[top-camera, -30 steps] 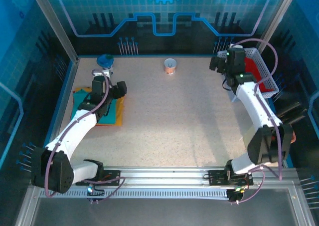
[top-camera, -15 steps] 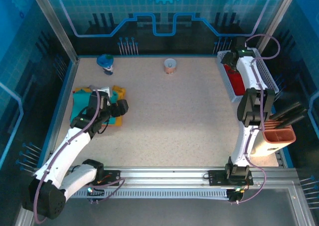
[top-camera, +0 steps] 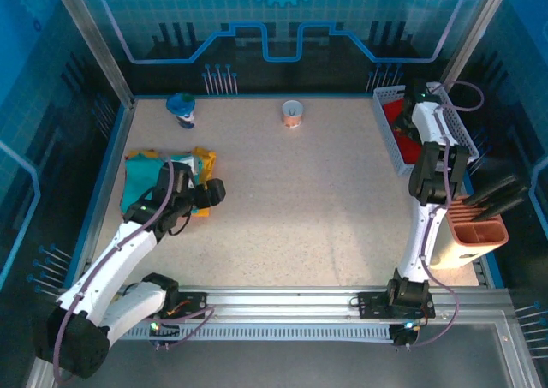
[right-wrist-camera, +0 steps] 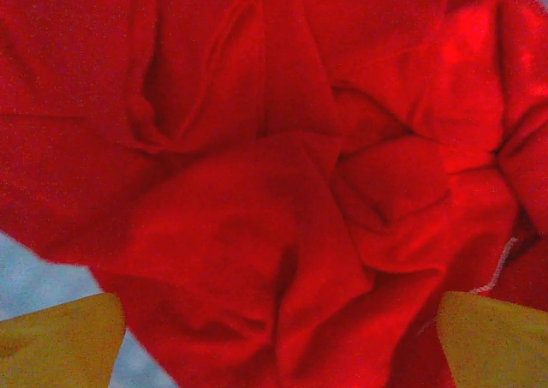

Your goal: Fold and stack the t-shirts

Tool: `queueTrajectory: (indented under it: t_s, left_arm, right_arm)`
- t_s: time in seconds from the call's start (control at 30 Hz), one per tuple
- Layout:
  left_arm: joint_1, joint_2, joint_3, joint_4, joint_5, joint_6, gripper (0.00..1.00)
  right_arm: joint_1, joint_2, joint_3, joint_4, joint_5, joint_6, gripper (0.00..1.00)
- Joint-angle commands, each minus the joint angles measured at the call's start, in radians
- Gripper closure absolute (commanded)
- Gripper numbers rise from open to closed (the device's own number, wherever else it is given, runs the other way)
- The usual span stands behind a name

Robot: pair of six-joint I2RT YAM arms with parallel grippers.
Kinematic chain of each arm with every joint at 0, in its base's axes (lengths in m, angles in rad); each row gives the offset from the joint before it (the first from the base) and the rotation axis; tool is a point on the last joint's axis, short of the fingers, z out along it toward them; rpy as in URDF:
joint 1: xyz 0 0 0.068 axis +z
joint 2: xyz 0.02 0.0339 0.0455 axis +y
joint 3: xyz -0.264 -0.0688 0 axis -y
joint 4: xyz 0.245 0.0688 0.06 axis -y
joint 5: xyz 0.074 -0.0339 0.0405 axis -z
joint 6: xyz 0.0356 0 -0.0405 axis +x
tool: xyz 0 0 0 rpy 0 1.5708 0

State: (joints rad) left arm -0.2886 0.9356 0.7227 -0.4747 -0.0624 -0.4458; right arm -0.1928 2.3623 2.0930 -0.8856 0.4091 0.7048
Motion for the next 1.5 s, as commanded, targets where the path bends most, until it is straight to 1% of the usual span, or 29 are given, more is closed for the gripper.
queueTrajectory:
  t_s: [0.0, 0.2, 0.3, 0.37, 0.4, 0.47, 0.5, 0.63, 0.67, 0.8, 0.9, 0.97, 1.07, 1.17, 1.27, 1.33, 1.47]
  left_arm:
    - [-0.018, -0.006, -0.013, -0.006, 0.014, -0.02, 0.18]
    - [-0.028, -0.015, -0.035, 0.002, 0.014, -0.04, 0.18]
    - [-0.031, -0.017, -0.036, 0.002, 0.011, -0.039, 0.18]
    - [-0.034, -0.018, -0.033, -0.001, 0.012, -0.036, 0.18]
    - [-0.034, -0.018, -0.03, -0.002, 0.011, -0.034, 0.18]
    - [-0.035, -0.019, -0.026, -0.004, 0.008, -0.032, 0.18]
    - [-0.035, -0.02, -0.027, -0.004, 0.006, -0.031, 0.17]
    - [-0.037, -0.023, -0.031, -0.003, 0.006, -0.032, 0.18]
    - [-0.037, -0.024, -0.033, -0.004, 0.007, -0.033, 0.17]
    - [-0.038, -0.032, -0.044, -0.001, 0.007, -0.037, 0.17]
    - [-0.04, -0.035, -0.049, 0.001, 0.009, -0.039, 0.18]
    - [-0.041, -0.036, -0.054, 0.005, 0.012, -0.041, 0.17]
    - [-0.043, -0.034, -0.058, 0.013, 0.018, -0.043, 0.17]
    - [-0.043, -0.035, -0.06, 0.016, 0.023, -0.044, 0.17]
    - [-0.043, -0.031, -0.062, 0.023, 0.032, -0.052, 0.16]
    - [-0.042, -0.025, -0.066, 0.039, 0.054, -0.057, 0.15]
    - [-0.041, -0.005, -0.061, 0.061, 0.084, -0.062, 0.14]
  right_arm:
    - [-0.016, 0.078, 0.064, -0.081, -0.081, 0.032, 0.06]
    - [-0.017, 0.189, 0.218, -0.184, -0.09, -0.003, 0.08]
    - [-0.017, 0.204, 0.254, -0.205, -0.093, -0.017, 0.15]
    - [-0.017, 0.2, 0.253, -0.205, -0.094, -0.024, 0.24]
    - [-0.017, 0.198, 0.252, -0.205, -0.096, -0.025, 0.31]
    - [-0.017, 0.196, 0.246, -0.204, -0.107, -0.032, 0.46]
    - [-0.017, 0.194, 0.242, -0.2, -0.118, -0.039, 0.59]
    - [-0.02, 0.176, 0.222, -0.19, -0.143, -0.041, 0.96]
    - [-0.021, 0.166, 0.214, -0.185, -0.146, -0.039, 1.0]
    - [-0.017, 0.088, 0.135, -0.131, -0.153, -0.027, 1.0]
    - [0.005, -0.01, 0.041, -0.059, -0.116, -0.028, 1.0]
    - [0.031, -0.104, -0.041, 0.0, -0.052, -0.029, 1.0]
    - [0.072, -0.245, -0.21, 0.16, 0.04, -0.054, 1.0]
    - [0.095, -0.351, -0.325, 0.257, 0.088, -0.059, 1.0]
    - [0.127, -0.429, -0.405, 0.316, 0.181, -0.058, 1.0]
    - [0.151, -0.467, -0.417, 0.303, 0.265, -0.043, 1.0]
    - [0.211, -0.535, -0.439, 0.32, 0.354, -0.097, 1.0]
